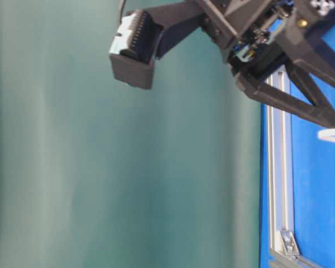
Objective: Insert the wire through the string loop located in the center.
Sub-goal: 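Pull the cable left through the loop with the left gripper, withdraw right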
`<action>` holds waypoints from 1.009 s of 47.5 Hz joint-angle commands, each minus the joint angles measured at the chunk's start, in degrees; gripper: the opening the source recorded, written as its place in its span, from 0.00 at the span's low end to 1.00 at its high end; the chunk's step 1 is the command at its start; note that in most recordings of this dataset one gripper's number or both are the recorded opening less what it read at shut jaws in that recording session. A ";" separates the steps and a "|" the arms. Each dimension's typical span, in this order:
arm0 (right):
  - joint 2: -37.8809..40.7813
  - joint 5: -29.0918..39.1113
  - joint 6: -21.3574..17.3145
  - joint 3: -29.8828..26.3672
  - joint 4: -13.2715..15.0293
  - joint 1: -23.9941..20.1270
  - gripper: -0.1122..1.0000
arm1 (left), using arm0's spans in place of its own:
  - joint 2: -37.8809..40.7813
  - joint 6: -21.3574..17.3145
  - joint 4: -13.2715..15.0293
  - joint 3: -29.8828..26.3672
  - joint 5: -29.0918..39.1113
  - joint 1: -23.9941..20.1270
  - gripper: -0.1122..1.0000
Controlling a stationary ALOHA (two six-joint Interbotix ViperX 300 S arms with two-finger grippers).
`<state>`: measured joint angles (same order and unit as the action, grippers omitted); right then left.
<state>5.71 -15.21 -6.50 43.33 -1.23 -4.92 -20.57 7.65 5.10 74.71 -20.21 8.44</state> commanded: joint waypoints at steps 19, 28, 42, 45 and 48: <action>-8.88 5.80 0.09 -0.44 0.09 -0.18 0.95 | -5.89 -0.18 -0.18 -2.46 3.78 -0.35 0.91; -11.25 7.21 0.09 -0.44 0.18 -0.09 0.95 | -8.44 -0.18 -0.18 -2.55 5.01 -0.70 0.91; -12.13 7.82 0.09 -0.35 0.26 -0.09 0.95 | -10.72 -0.18 -0.18 -2.46 6.77 -1.32 0.91; -12.13 7.82 0.09 -0.35 0.18 -0.09 0.95 | -10.72 -0.18 -0.26 -2.46 6.94 -1.32 0.91; -12.22 7.82 0.09 -0.35 0.18 -0.09 0.95 | -10.72 -0.18 -0.18 -2.46 7.03 -1.32 0.91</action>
<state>-5.01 -7.21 -6.33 43.51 -1.14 -5.10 -31.03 7.47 5.01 73.21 -13.10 7.29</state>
